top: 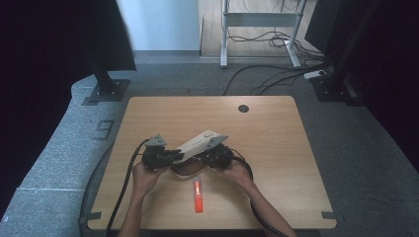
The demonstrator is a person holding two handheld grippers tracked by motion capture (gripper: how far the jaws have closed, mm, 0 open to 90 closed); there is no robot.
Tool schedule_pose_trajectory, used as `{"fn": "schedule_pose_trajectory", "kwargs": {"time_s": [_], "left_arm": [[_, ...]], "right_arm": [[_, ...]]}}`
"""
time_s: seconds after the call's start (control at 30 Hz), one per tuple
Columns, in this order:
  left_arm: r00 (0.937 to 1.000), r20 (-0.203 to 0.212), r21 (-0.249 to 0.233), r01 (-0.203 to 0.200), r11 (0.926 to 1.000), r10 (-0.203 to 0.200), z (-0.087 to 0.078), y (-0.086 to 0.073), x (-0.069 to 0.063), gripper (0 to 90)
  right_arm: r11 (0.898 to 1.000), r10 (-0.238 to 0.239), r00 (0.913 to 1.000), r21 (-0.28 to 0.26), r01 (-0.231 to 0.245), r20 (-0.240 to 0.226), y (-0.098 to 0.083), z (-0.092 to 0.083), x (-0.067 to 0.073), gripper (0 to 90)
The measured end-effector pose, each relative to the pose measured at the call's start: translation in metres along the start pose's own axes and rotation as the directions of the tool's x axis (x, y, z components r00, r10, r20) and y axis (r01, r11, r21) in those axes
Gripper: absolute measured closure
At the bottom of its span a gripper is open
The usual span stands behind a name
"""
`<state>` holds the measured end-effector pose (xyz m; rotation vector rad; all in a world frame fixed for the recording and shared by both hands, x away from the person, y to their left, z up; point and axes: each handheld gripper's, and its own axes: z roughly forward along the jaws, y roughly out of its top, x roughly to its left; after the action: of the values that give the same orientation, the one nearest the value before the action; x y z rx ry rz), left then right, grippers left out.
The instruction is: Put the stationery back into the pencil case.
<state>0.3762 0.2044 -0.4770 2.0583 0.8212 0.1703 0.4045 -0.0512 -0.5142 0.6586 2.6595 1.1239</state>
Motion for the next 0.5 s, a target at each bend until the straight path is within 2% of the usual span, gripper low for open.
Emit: {"fn": "schedule_pose_trajectory", "kwargs": {"time_s": [0.33, 0.5], "left_arm": [[1.0, 0.002, 0.002, 0.0, 1.0, 0.0, 0.001, 0.0, 0.0, 76.8], [1.0, 0.0, 0.006, -0.001, 1.0, 0.001, 0.002, 0.0, 0.0, 76.8]], "right_arm": [[1.0, 0.001, 1.0, -0.014, -0.001, -0.01, 0.007, 0.016, 0.0, 78.1], [1.0, -0.006, 1.0, -0.001, 0.006, -0.005, 0.005, 0.027, 0.001, 77.1]]}}
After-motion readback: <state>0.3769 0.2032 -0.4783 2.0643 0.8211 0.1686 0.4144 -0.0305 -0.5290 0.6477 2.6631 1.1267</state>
